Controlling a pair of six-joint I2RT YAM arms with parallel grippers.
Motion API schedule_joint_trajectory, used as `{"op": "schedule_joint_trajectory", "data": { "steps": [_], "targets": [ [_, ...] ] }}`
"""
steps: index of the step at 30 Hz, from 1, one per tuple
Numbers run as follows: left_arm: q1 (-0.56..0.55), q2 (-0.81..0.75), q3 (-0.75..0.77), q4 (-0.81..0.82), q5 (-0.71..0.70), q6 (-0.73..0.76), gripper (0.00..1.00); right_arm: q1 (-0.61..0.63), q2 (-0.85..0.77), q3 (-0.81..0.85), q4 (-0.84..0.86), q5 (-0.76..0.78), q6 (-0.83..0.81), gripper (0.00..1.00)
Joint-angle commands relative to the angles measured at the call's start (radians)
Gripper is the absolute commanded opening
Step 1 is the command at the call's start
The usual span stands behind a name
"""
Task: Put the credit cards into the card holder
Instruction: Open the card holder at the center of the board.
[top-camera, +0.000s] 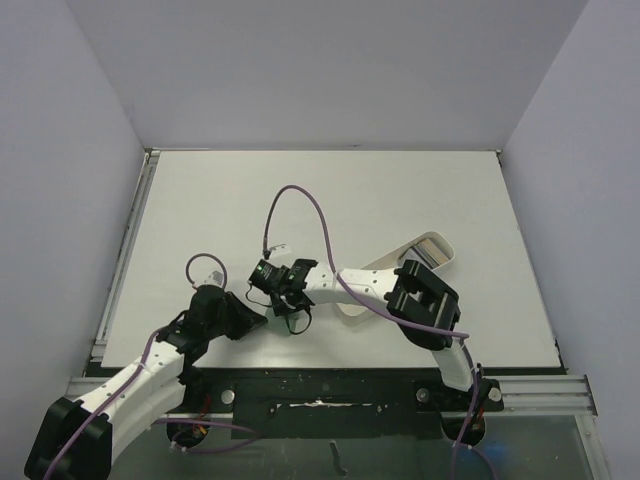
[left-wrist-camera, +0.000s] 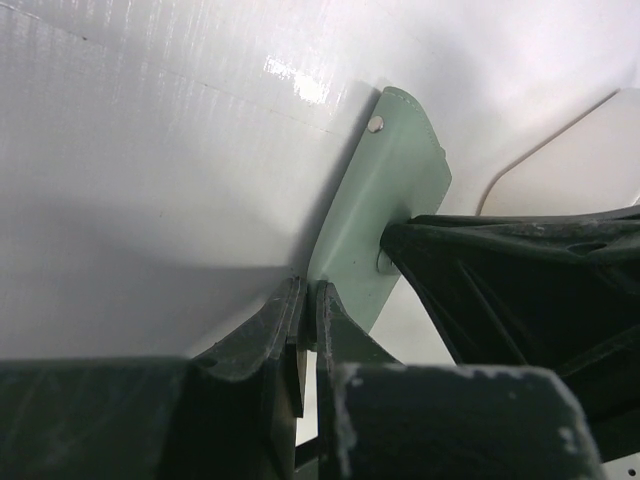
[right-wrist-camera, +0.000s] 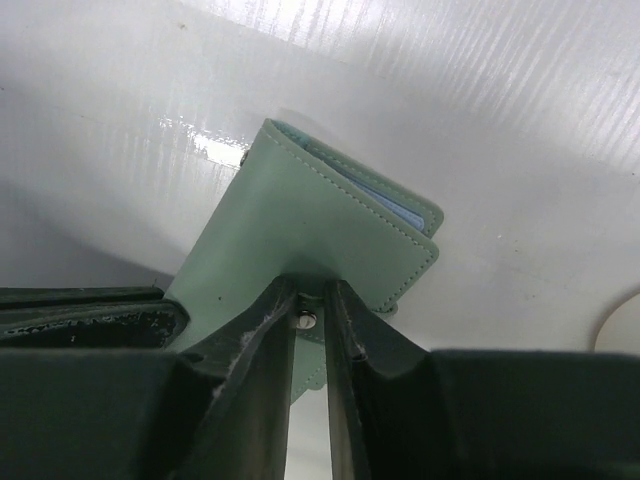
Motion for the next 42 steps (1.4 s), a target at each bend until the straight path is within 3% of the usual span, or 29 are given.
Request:
{"op": "schedule_joint_trajectory", "data": {
  "steps": [1, 4, 20, 32, 39, 42],
  "targets": [
    [0.004, 0.002, 0.052, 0.011, -0.036, 0.018, 0.0, 0.017, -0.013, 0.0, -0.095, 0.051, -0.002, 0.12],
    [0.004, 0.014, 0.055, 0.012, -0.034, 0.017, 0.0, 0.019, -0.024, -0.002, -0.088, 0.055, -0.008, 0.0],
    [0.004, -0.019, 0.049, -0.036, -0.063, -0.008, 0.0, -0.007, -0.176, -0.128, -0.075, 0.151, 0.008, 0.0],
    [0.004, -0.021, 0.041, -0.055, -0.09, -0.002, 0.0, 0.008, -0.309, -0.209, 0.087, 0.159, -0.076, 0.0],
    [0.004, -0.004, 0.037, 0.017, -0.03, -0.003, 0.0, 0.006, -0.375, -0.253, 0.141, 0.154, -0.077, 0.0],
    [0.002, 0.014, 0.089, -0.02, -0.016, 0.027, 0.28, 0.0, -0.407, -0.27, 0.161, 0.15, -0.091, 0.0]
  ]
}}
